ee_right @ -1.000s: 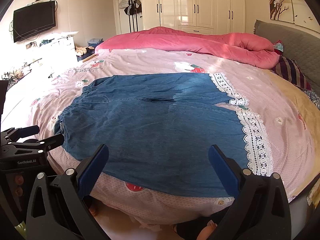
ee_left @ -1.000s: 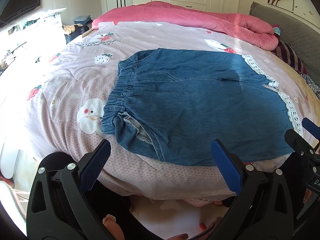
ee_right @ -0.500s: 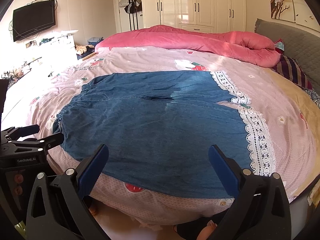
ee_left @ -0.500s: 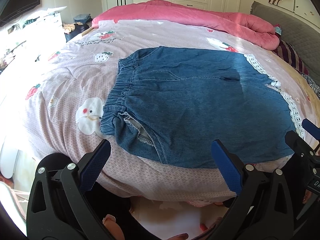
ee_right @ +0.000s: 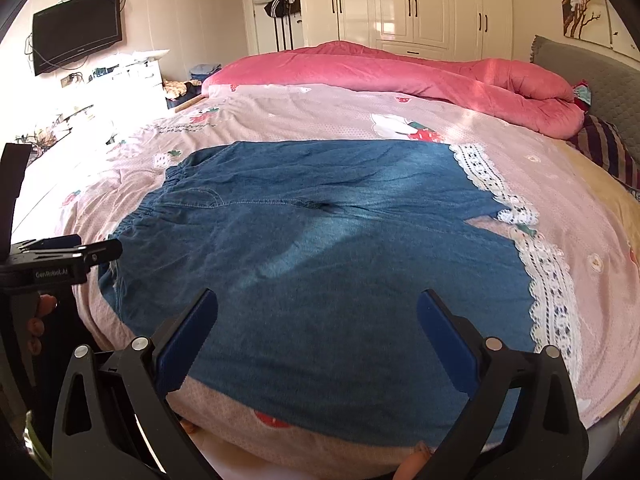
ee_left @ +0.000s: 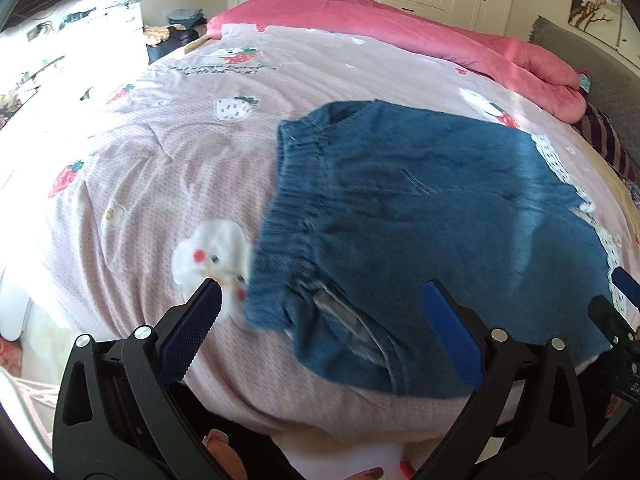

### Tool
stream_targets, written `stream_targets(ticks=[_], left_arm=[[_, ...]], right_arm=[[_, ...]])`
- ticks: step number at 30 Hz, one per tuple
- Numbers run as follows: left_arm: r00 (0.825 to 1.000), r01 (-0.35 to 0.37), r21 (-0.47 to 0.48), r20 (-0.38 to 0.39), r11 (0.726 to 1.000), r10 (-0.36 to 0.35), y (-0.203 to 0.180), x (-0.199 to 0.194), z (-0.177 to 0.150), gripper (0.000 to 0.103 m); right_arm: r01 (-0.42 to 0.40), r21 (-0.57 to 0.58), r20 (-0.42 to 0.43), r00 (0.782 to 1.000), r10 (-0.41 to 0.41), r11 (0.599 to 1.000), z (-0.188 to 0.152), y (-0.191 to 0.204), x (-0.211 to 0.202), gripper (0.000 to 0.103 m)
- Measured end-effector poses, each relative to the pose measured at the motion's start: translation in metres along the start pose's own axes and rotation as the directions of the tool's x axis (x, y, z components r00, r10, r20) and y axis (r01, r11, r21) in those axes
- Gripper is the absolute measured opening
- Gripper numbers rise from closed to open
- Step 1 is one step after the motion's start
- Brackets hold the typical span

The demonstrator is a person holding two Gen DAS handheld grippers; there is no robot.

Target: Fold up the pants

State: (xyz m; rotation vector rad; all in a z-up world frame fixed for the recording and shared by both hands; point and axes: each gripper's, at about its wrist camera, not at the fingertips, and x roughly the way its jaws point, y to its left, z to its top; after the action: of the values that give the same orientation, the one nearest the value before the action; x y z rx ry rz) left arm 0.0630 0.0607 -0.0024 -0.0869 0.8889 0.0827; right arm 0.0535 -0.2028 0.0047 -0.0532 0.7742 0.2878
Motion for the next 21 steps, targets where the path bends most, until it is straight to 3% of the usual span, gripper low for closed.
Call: stream_targets(ticks=[8,17,21], left_arm=[[1.0,0.002,0.003,-0.004,1.0,-0.002,0.028,0.037,0.057,0.094],[0.998,0.055,0.107,-0.039,0.993,-0.051,0.023,0.094,0.118,0.094],[0.997,0.066,0.143,-0.046,0.987,-0.06,0.02,0.115,0.135,0.076]], right_arm=[[-0.082,-0.024,-0.038,0.996,0.081,0.996,0.038,-0.004,0.035,0.099],[-0.095,-0.085,-0.069,0.994,0.089,0.992,0.088,-0.004,0.082,0.099],[-0.107,-0.15,-0.092,0.991,0.094,0.983,0.113,0.003,0.108,0.099]])
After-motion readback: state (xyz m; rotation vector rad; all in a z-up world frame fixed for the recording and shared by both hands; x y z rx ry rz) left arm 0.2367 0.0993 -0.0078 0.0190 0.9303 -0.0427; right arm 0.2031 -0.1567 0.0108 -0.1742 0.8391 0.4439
